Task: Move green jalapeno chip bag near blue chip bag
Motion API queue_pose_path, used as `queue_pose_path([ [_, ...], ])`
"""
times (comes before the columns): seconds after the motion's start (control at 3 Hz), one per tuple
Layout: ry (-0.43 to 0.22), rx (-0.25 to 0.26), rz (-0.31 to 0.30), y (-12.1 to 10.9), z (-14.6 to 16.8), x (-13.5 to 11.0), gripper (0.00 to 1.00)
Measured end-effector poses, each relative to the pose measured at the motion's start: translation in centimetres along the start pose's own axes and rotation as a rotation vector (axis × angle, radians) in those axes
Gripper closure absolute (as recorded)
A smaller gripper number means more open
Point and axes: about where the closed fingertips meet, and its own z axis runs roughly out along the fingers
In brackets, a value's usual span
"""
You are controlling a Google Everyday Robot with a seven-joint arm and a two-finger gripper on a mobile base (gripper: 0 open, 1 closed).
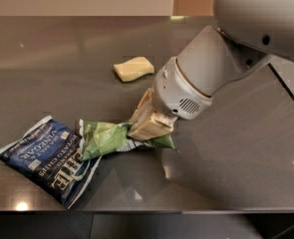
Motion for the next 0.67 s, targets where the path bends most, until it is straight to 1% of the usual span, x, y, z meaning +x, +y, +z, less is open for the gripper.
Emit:
queue_pose_path([
  [0.33, 0.001, 0.002, -0.004, 0.11, -0.06, -0.18, 0.13],
  [0.67, 0.002, 0.004, -0.008, 0.21, -0.12, -0.35, 0.0],
])
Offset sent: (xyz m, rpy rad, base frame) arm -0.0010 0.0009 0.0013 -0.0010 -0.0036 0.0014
